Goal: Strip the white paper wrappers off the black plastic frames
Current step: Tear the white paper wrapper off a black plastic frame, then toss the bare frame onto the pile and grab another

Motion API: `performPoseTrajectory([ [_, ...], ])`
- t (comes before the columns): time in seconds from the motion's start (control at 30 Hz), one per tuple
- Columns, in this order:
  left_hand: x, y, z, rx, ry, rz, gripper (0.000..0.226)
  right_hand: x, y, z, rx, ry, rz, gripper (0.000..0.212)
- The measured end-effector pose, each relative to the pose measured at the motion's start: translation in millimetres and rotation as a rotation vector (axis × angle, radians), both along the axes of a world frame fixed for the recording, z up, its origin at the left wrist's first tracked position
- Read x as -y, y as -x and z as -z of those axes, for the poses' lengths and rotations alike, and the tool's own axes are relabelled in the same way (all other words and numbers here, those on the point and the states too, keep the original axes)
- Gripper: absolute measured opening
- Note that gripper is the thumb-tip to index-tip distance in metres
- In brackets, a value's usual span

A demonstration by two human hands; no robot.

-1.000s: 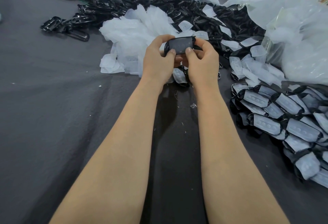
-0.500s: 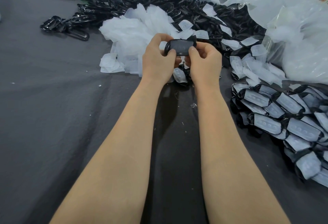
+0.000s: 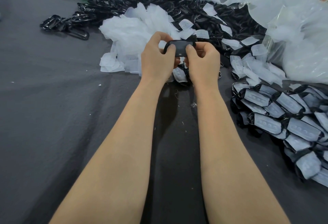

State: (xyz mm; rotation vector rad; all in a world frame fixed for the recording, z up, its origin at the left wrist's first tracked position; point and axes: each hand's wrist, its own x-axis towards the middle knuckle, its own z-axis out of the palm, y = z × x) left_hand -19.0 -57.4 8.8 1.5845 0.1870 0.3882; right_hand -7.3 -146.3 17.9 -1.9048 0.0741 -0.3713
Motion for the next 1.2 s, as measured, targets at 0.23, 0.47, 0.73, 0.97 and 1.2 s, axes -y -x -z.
performPoseTrajectory([
  [0.23,0,0,0,-0.009,0.006,-0.02,0.016,5,-1,1,-0.037,-0.092,-0.024,0.004],
  [0.47,10,5,-9,0.051,-0.094,0.013,0.009,10,4,-7,-0.003,0.032,0.069,0.012],
  [0.73,86,8,-30,0.009,-0.206,0.166,0.022,84,30,-24,0.088,0.185,0.331,0.015],
  [0.97,159,15,-27,-0.128,-0.552,0.299,0.022,151,64,-22,-0.065,0.327,0.616,0.02],
  [1.2,182,23,-9,-0.142,-0.897,0.23,0.041,167,70,-11,-0.326,0.527,0.679,0.028],
])
